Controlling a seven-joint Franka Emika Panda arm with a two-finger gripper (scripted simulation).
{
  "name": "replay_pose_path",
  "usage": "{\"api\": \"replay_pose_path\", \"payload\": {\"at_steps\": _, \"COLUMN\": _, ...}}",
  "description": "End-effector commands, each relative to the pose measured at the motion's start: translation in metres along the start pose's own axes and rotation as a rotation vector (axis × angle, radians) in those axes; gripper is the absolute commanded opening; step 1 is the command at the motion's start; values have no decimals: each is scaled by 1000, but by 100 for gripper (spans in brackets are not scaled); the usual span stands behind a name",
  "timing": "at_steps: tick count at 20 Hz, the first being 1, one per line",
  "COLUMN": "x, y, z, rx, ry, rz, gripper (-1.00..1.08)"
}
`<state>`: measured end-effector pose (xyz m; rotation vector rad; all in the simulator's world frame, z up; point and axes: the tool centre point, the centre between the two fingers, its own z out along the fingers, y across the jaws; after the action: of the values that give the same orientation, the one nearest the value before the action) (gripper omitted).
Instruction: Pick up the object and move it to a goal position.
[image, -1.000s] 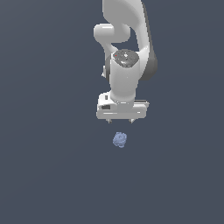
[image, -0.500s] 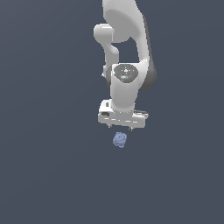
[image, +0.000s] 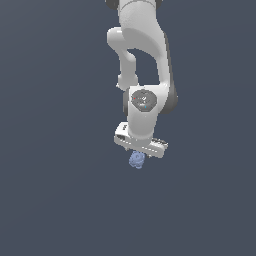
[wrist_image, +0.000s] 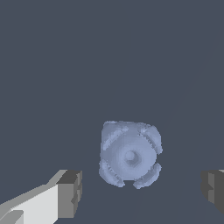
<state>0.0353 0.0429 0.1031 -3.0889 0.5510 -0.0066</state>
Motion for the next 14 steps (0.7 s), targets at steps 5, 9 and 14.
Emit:
{"api": "replay_pose_path", "payload": {"at_steps": 5, "x": 2, "y": -1, "z": 12, "rx": -4, "ry": -3, "rz": 60, "gripper": 100}}
{"api": "replay_pose_path", "payload": {"at_steps": 9, "x": 2, "y": -1, "z": 13, "rx": -5, "ry": -4, "rz": 62, "gripper": 100}}
{"api": "replay_pose_path", "payload": {"at_steps": 14, "x": 2, "y": -1, "z": 23, "rx": -5, "ry": -4, "rz": 62, "gripper": 100}}
